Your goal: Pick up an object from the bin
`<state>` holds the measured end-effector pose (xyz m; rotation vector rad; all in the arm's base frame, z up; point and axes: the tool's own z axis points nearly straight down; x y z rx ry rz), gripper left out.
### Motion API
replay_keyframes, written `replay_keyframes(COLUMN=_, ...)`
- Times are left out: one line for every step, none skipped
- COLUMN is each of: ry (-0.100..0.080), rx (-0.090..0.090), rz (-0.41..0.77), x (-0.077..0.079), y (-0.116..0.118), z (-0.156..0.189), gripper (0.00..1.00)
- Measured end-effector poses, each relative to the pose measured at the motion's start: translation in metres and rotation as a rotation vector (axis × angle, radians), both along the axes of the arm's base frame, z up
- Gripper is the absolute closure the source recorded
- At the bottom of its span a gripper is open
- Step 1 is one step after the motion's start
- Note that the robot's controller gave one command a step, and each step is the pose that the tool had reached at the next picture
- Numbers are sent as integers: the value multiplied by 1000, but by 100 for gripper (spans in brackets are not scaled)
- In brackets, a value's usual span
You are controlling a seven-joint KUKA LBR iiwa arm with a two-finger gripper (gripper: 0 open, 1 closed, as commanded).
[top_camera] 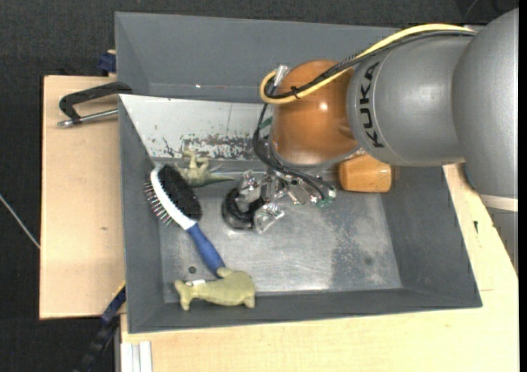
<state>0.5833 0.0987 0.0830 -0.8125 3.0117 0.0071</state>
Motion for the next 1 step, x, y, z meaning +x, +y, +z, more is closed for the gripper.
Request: replay_keyframes(ry=5, rx=-6, rz=24, x=12, y=8, z=117, gripper=100)
